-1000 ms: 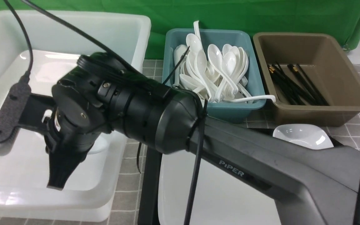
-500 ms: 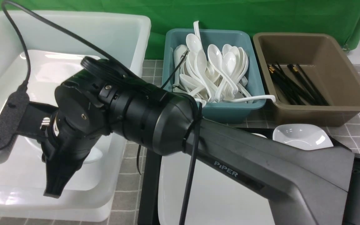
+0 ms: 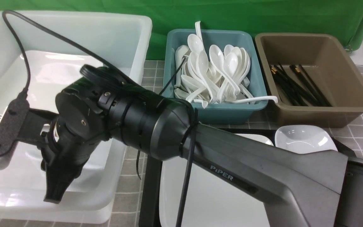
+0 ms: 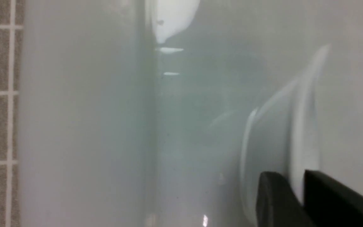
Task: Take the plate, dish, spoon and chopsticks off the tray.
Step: Use the right arm to put the small plate into the large storage box on the left, then use the right arm to grab a small plate from the dinner plate
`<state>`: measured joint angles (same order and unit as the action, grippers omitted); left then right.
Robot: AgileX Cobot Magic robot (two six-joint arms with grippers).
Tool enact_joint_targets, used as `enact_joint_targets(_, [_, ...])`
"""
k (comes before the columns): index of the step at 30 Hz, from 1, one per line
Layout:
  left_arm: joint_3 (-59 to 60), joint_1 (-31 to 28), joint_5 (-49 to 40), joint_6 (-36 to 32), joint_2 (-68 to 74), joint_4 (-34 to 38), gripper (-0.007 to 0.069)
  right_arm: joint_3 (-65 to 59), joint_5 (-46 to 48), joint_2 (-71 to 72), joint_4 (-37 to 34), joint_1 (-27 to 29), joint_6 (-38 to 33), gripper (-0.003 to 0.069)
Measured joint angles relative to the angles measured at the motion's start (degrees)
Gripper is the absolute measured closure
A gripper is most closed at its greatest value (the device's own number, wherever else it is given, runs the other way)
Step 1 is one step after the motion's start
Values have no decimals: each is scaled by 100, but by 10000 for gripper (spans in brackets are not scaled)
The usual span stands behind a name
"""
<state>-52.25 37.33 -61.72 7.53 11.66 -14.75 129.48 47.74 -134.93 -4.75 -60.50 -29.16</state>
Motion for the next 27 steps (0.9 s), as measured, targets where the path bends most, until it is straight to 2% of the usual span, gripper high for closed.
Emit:
enact_joint_targets(4, [0, 0, 4, -4, 0, 0, 620, 11, -59, -18, 5, 0, 119, 456])
enact_joint_targets(9, [0, 0, 4, -10, 0, 0, 620, 20, 7, -25, 43, 0, 303, 330])
enact_joint_targets(10, [0, 0, 4, -10, 0, 0, 620, 40, 246, 9, 141, 0, 343, 267])
enact_joint_targets(11, [0, 0, 4, -10, 0, 0, 620, 40, 246, 16, 161, 0, 357, 260])
enact_joint_targets(13, [0, 0, 47, -10, 0, 5, 620, 105, 806, 114, 475, 0, 504, 200])
enact_joint_targets(15, [0, 0, 145, -10, 0, 47, 620, 210, 1275, 233, 645, 0, 673, 191])
enact_joint_targets(20, [41, 0, 514, -223, 14, 340, 620, 511, 1908, 727, 814, 0, 1037, 261])
enact_joint_targets(22, [169, 0, 855, -344, 122, 620, 620, 574, 1911, 1275, 909, 0, 1274, 389])
enact_joint_targets(23, [189, 0, 907, -355, 149, 666, 620, 574, 1911, 1361, 925, 0, 1318, 411])
enact_joint_targets(24, [277, 0, 1084, -466, 348, 851, 620, 419, 1911, 1839, 1074, 0, 1520, 508])
enact_joint_targets(27, [378, 0, 1338, -695, 732, 1142, 620, -526, 1911, 2843, 1642, 31, 1723, 574])
